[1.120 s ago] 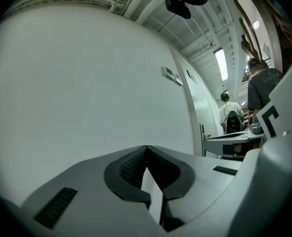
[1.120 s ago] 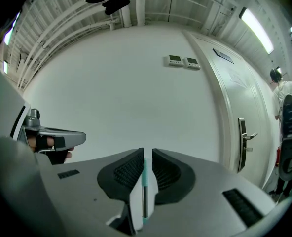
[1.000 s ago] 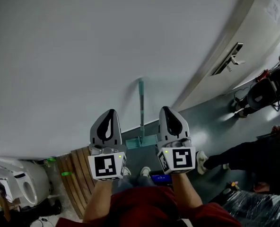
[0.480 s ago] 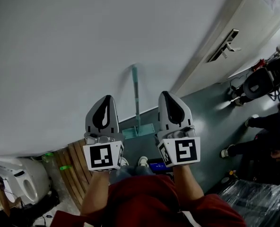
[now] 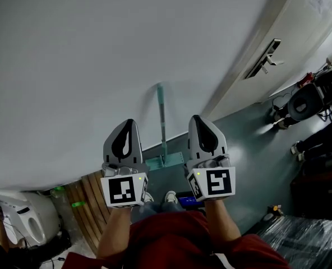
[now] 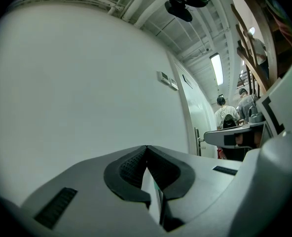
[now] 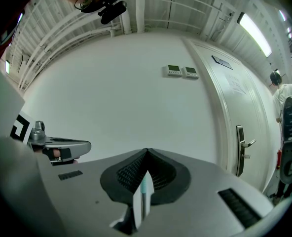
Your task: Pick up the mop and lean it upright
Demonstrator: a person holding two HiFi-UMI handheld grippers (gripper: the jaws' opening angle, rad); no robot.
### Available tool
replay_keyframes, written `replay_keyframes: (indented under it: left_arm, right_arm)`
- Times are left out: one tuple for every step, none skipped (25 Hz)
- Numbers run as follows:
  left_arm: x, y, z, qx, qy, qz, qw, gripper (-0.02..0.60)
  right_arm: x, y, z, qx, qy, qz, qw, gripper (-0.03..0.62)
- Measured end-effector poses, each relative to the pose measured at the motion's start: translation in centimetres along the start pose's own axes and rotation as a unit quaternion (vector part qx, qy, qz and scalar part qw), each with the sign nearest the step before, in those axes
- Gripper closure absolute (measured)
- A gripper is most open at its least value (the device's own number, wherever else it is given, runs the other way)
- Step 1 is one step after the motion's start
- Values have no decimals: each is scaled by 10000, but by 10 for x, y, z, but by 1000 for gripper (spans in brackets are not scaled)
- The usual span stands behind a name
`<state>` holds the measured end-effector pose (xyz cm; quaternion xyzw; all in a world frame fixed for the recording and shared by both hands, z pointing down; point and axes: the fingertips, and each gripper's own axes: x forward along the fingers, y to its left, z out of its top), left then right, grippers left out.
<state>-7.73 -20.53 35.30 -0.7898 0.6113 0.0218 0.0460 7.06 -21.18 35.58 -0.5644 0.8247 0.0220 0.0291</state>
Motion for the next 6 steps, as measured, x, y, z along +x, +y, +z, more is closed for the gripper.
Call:
replay_keyframes:
  left_arm:
    - [0,0,0,-2,1,3,10000,569]
    - [0,0,0,-4,5,5,10000,568]
    - [0,1,0,-7,11,7,10000,568]
    - [-2,2,1,-11,18,7,10000,569]
    - [-3,3,1,-16,28,7,10000,569]
    - [-5,4,1,-22,38,7,10000,568]
  right_arm:
    - [0,-1,-1,4,10,0,10000,577]
    - [1,0,-1,5,23,0,10000,577]
    - [1,0,-2,3,38,-1,10000,577]
    - [0,1,-2,3,55,-2,10000,577]
    - [0,3,-3,6,72,-5,10000,577]
    - [0,4,-3,8,88,-7,10000,577]
